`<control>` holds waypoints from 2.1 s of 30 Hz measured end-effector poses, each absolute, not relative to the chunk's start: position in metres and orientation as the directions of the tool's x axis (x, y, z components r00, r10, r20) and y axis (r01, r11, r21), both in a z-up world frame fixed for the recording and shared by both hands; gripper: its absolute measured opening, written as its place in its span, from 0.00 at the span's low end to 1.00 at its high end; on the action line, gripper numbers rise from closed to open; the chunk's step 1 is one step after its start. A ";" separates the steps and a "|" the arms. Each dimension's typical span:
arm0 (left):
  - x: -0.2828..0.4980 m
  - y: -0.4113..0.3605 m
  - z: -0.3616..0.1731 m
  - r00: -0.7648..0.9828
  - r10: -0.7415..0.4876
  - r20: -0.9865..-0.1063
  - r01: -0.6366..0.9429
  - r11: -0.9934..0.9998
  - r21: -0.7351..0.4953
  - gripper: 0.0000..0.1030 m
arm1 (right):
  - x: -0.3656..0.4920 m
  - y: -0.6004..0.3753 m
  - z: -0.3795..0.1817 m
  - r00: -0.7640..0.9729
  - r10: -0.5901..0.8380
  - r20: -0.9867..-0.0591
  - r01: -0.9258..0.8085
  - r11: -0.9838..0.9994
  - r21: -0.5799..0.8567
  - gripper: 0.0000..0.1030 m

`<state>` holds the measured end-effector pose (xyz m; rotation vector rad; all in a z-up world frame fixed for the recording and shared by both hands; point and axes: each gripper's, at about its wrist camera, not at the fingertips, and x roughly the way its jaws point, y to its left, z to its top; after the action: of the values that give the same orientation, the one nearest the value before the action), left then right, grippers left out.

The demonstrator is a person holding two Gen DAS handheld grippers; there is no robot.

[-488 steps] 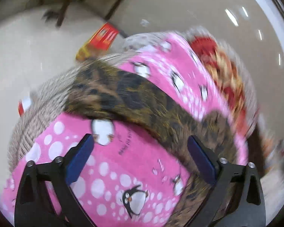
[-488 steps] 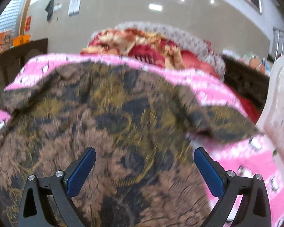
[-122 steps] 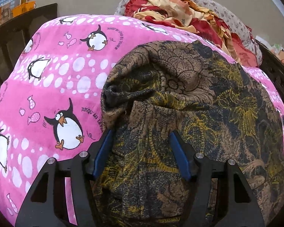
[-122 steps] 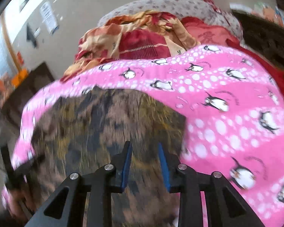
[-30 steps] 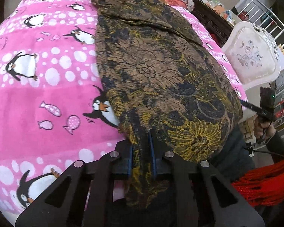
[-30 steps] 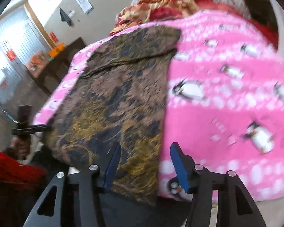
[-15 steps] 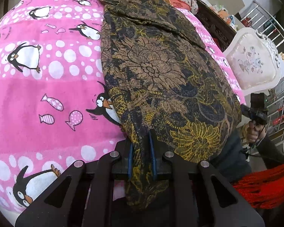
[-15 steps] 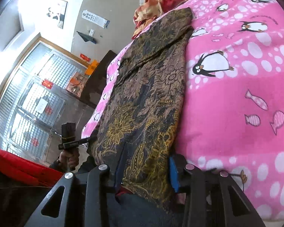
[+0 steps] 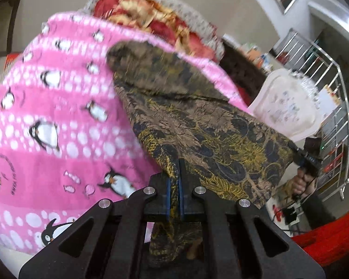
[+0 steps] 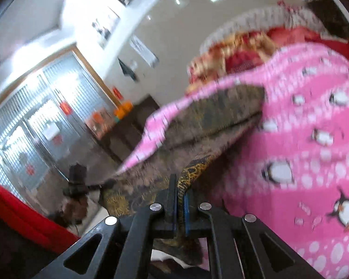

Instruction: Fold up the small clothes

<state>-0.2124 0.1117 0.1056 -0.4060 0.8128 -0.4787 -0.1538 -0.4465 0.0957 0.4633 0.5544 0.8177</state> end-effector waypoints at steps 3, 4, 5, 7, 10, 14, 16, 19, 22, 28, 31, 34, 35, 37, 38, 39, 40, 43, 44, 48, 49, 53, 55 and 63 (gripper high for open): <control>-0.231 0.115 0.122 0.606 -0.567 -0.559 0.278 0.808 -0.519 0.03 | -0.170 -0.453 0.113 0.568 0.792 -0.224 -0.576 0.577 0.579 0.03; -0.239 0.116 0.126 0.606 -0.569 -0.556 0.284 0.808 -0.517 0.03 | -0.178 -0.456 0.118 0.571 0.795 -0.207 -0.583 0.569 0.580 0.03; -0.246 0.118 0.129 0.603 -0.571 -0.557 0.286 0.807 -0.517 0.03 | -0.184 -0.461 0.121 0.572 0.797 -0.195 -0.586 0.563 0.583 0.03; -0.263 0.121 0.135 0.595 -0.575 -0.561 0.290 0.805 -0.518 0.03 | -0.200 -0.471 0.130 0.575 0.799 -0.175 -0.589 0.553 0.590 0.03; -0.283 0.125 0.144 0.594 -0.599 -0.538 0.286 0.782 -0.554 0.03 | -0.222 -0.476 0.139 0.576 0.794 -0.194 -0.584 0.565 0.582 0.03; -0.266 0.127 0.142 0.619 -0.600 -0.507 0.264 0.766 -0.586 0.03 | -0.225 -0.485 0.142 0.589 0.779 -0.215 -0.566 0.587 0.579 0.03; -0.229 0.128 0.131 0.633 -0.564 -0.531 0.216 0.787 -0.578 0.03 | -0.198 -0.486 0.136 0.613 0.755 -0.232 -0.525 0.610 0.594 0.03; -0.168 0.122 0.120 0.645 -0.508 -0.571 0.163 0.822 -0.546 0.03 | -0.137 -0.481 0.120 0.650 0.694 -0.309 -0.441 0.675 0.591 0.03; -0.104 0.123 0.111 0.653 -0.477 -0.589 0.120 0.832 -0.541 0.03 | -0.065 -0.471 0.104 0.671 0.628 -0.394 -0.347 0.735 0.582 0.03; 0.017 0.129 0.090 0.631 -0.382 -0.675 0.061 0.892 -0.448 0.03 | 0.059 -0.453 0.073 0.657 0.556 -0.509 -0.223 0.789 0.573 0.03; 0.057 0.128 0.076 0.602 -0.355 -0.715 0.036 0.907 -0.420 0.03 | 0.101 -0.444 0.061 0.643 0.508 -0.573 -0.179 0.828 0.532 0.03; 0.088 0.121 0.057 0.566 -0.312 -0.763 0.027 0.932 -0.361 0.03 | 0.132 -0.441 0.051 0.629 0.480 -0.611 -0.140 0.843 0.519 0.03; 0.096 0.119 0.051 0.555 -0.307 -0.773 0.026 0.936 -0.352 0.04 | 0.140 -0.441 0.046 0.623 0.464 -0.630 -0.122 0.853 0.508 0.03; 0.109 0.115 0.034 0.526 -0.280 -0.803 0.024 0.949 -0.315 0.06 | 0.151 -0.438 0.036 0.606 0.453 -0.654 -0.108 0.861 0.497 0.03; 0.113 0.116 0.025 0.503 -0.295 -0.813 0.012 0.942 -0.334 0.06 | 0.157 -0.436 0.026 0.582 0.452 -0.676 -0.096 0.864 0.494 0.03; 0.115 0.120 0.016 0.481 -0.325 -0.814 -0.006 0.927 -0.374 0.06 | 0.158 -0.435 0.020 0.568 0.445 -0.693 -0.083 0.868 0.489 0.03; 0.115 0.124 0.013 0.486 -0.342 -0.804 -0.015 0.917 -0.399 0.06 | 0.160 -0.436 0.013 0.556 0.448 -0.700 -0.068 0.864 0.500 0.03; 0.112 0.141 0.010 0.478 -0.416 -0.773 -0.018 0.876 -0.483 0.07 | 0.156 -0.449 0.007 0.560 0.504 -0.657 -0.028 0.804 0.594 0.05; 0.111 0.149 0.009 0.462 -0.448 -0.766 -0.018 0.858 -0.513 0.07 | 0.153 -0.453 0.008 0.555 0.523 -0.647 -0.018 0.785 0.619 0.05; 0.090 0.179 0.030 0.490 -0.399 -0.775 -0.039 0.878 -0.477 0.54 | 0.133 -0.478 0.029 0.582 0.517 -0.627 0.008 0.768 0.641 0.06; 0.082 0.186 0.038 0.522 -0.375 -0.766 -0.048 0.884 -0.465 0.59 | 0.125 -0.484 0.038 0.602 0.505 -0.619 0.002 0.774 0.633 0.07; 0.037 0.177 0.083 0.641 -0.311 -0.702 -0.022 0.906 -0.422 0.59 | 0.087 -0.479 0.081 0.667 0.387 -0.636 -0.048 0.875 0.481 0.11; 0.018 0.133 0.098 0.649 -0.367 -0.666 0.098 0.909 -0.405 0.57 | 0.075 -0.456 0.094 0.686 0.381 -0.620 -0.121 0.900 0.419 0.11; 0.019 0.002 0.026 0.434 -0.170 -0.885 0.251 0.966 -0.062 0.51 | 0.098 -0.328 0.031 0.396 0.177 -0.901 -0.267 0.961 0.071 0.12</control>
<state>0.0193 0.0017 0.0257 0.0836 1.0907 -0.2624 0.0978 -0.3281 0.0311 -0.0898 1.1297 0.2816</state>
